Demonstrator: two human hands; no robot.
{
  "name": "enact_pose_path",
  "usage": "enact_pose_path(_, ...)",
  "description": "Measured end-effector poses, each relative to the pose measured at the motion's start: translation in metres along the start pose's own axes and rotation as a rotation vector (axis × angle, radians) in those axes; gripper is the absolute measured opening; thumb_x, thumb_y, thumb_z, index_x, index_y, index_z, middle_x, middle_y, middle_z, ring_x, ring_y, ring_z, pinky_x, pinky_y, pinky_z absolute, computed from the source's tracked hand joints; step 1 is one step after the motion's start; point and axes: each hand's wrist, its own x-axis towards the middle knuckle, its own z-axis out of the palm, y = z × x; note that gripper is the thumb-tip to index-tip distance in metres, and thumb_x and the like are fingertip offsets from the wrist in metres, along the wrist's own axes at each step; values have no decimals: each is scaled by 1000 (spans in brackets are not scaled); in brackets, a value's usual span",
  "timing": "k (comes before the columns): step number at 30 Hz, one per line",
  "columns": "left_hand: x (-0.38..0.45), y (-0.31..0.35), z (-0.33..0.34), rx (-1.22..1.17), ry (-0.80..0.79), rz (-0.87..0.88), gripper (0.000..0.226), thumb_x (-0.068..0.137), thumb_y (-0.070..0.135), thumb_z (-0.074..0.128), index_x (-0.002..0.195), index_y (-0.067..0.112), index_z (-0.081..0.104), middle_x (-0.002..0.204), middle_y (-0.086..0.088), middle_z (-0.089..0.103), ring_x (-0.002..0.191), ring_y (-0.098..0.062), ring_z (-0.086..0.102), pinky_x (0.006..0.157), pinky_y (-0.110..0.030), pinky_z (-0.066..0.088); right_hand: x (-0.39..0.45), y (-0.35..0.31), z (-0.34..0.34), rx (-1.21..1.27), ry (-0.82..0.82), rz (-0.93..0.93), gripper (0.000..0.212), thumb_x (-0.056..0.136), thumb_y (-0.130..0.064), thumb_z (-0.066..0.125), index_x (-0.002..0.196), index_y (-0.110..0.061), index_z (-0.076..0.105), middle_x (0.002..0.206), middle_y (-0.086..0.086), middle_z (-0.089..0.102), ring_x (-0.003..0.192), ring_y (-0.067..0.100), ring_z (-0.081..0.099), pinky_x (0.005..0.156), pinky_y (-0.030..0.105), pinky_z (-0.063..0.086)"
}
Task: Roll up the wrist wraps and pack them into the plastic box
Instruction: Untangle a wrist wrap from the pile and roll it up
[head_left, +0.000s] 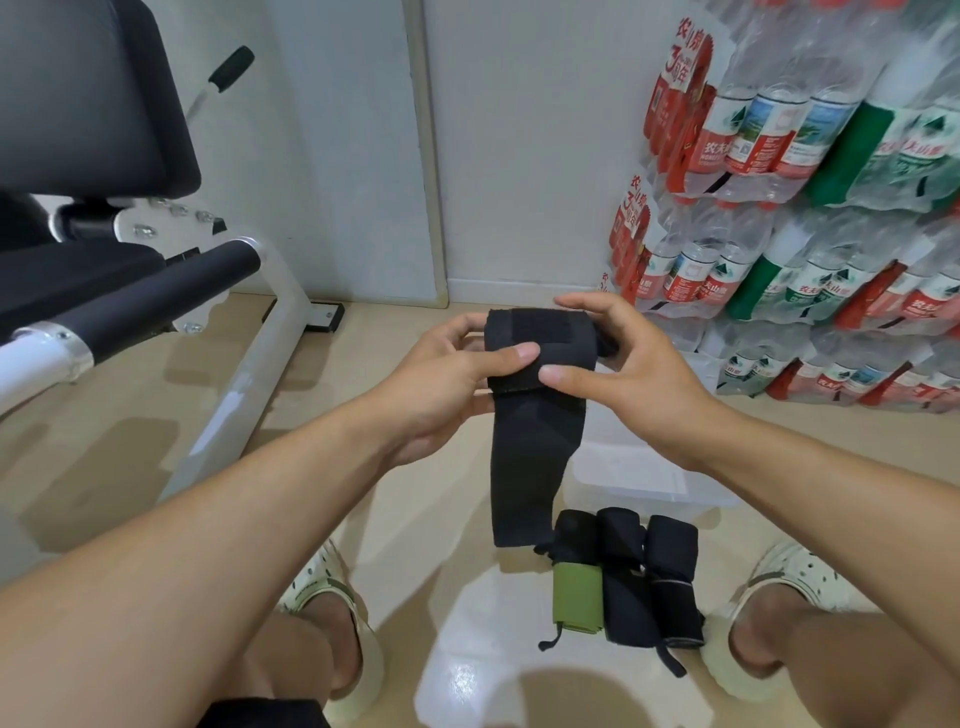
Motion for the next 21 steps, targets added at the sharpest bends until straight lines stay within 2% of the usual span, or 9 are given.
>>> enact_pose_path(3, 0, -1, -2, 50, 21, 82, 46, 80, 0, 80, 121, 8, 60, 123, -8, 68, 107, -22, 72, 91, -48, 59, 1, 0, 2, 190, -69, 172, 60, 77, -40, 77, 133, -27, 58, 134, 0, 64, 121, 20, 66, 93, 41, 59)
enact_pose_path(5, 0, -3, -4, 87, 12, 106, 52, 74, 0, 84, 120, 9, 62, 128, -8, 64, 110, -23, 71, 90, -50, 59, -1, -1, 3, 187, -107, 214, 54, 79, -42, 74, 129, -27, 59, 132, 1, 66, 117, 20, 68, 92, 41, 60)
enact_pose_path(8, -2, -5, -6, 110, -24, 89, 57, 74, -3, 83, 124, 10, 60, 131, -8, 63, 110, -24, 71, 90, -52, 59, -4, -2, 4, 205, -88, 196, 53, 77, -32, 77, 126, -24, 60, 132, 3, 63, 116, 20, 68, 90, 40, 61)
enact_pose_path(11, -1, -5, -5, 56, -55, 20, 66, 68, 10, 84, 129, 11, 57, 127, -10, 67, 108, -25, 72, 91, -49, 59, -5, -2, 3, 180, -48, 137, 52, 75, -20, 80, 122, -23, 59, 131, 6, 60, 110, 21, 71, 91, 41, 61)
enact_pose_path(14, -2, -3, -3, 4, -72, -67, 54, 74, 27, 80, 122, 15, 59, 110, -5, 75, 100, -26, 74, 90, -44, 59, -4, 2, 1, 59, -28, 43, 50, 79, -6, 84, 117, -30, 60, 126, 3, 62, 110, 23, 69, 87, 33, 60)
enact_pose_path(16, -1, -3, -2, -13, -57, -83, 49, 78, 32, 78, 120, 14, 60, 103, -3, 76, 95, -27, 74, 86, -41, 59, -3, 4, 0, -19, -20, 7, 52, 77, -5, 86, 113, -35, 62, 124, 1, 63, 114, 20, 65, 88, 29, 57)
enact_pose_path(19, 1, -4, 0, -7, -15, -33, 40, 87, 17, 75, 123, 10, 60, 104, -4, 76, 92, -23, 75, 83, -41, 60, -1, 3, -2, -8, -27, 12, 53, 73, -12, 89, 114, -34, 63, 126, 2, 63, 115, 21, 64, 91, 31, 57)
enact_pose_path(21, 2, -4, 0, 11, 6, 11, 44, 85, 8, 76, 126, 9, 60, 115, -8, 73, 98, -22, 74, 88, -44, 60, 0, 1, -3, 66, -41, 60, 59, 69, -26, 88, 121, -30, 62, 128, 3, 64, 115, 22, 67, 94, 40, 59)
